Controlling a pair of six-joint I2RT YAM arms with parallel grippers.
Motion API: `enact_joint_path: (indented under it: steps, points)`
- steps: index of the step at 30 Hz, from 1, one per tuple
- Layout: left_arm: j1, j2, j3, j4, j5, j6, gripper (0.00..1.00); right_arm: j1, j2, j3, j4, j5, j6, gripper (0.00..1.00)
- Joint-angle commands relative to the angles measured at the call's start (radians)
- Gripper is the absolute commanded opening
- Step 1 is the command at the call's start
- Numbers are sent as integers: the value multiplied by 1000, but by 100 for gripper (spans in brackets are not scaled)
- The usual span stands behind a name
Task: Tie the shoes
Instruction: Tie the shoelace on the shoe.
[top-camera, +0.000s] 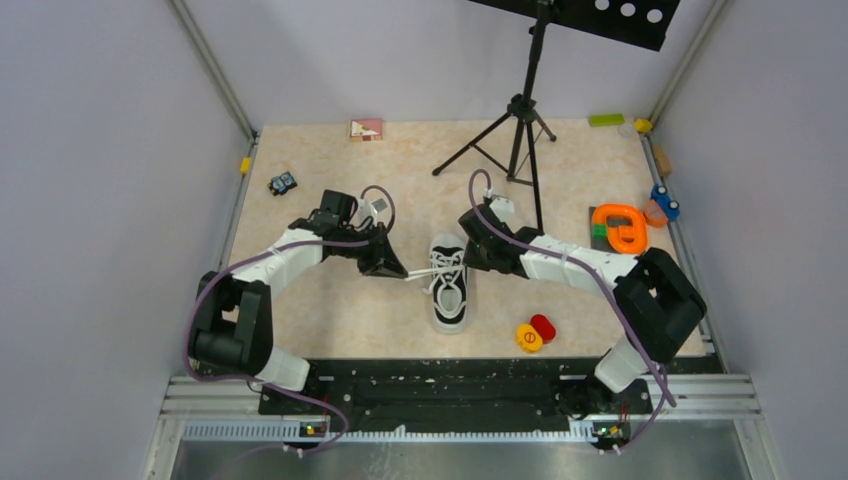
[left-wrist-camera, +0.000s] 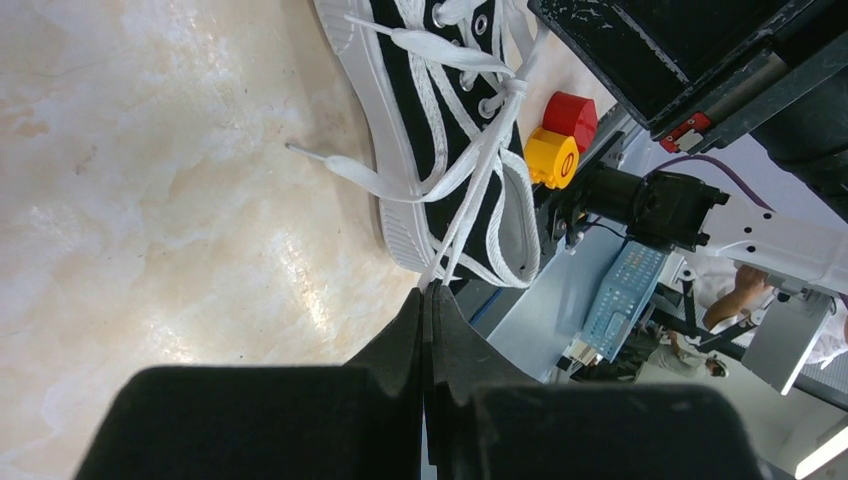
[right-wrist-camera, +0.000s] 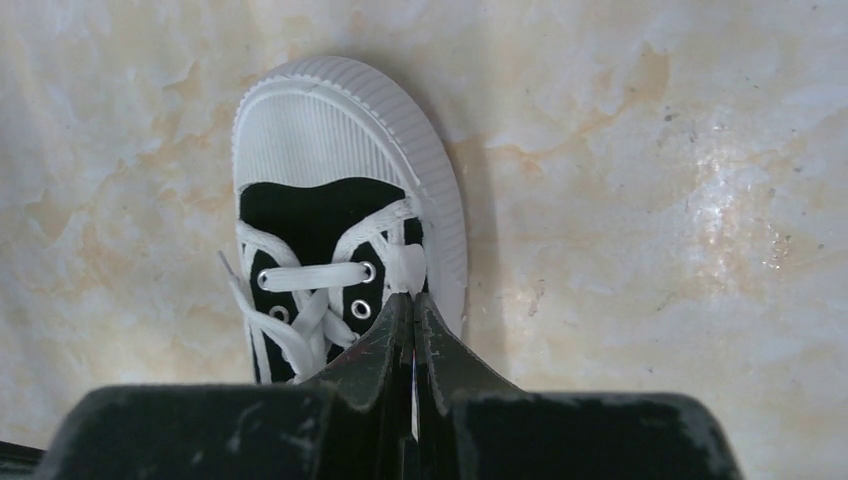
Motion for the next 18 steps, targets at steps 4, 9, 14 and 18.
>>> enact_joint_path:
  steps: [4, 9, 14, 18]
  points:
    - [17, 22, -46, 56, -32, -12, 0, 0, -32, -29, -55, 148, -8, 0]
    - [21, 35, -71, 59, -43, -8, 0, -1, -44, -54, -54, 164, -4, 0]
    - [18, 23, -44, 28, -37, 6, 0, -1, -49, -40, -46, 156, -9, 0]
    - [18, -15, -25, -21, -62, 36, 0, -1, -67, -38, -46, 171, -13, 0]
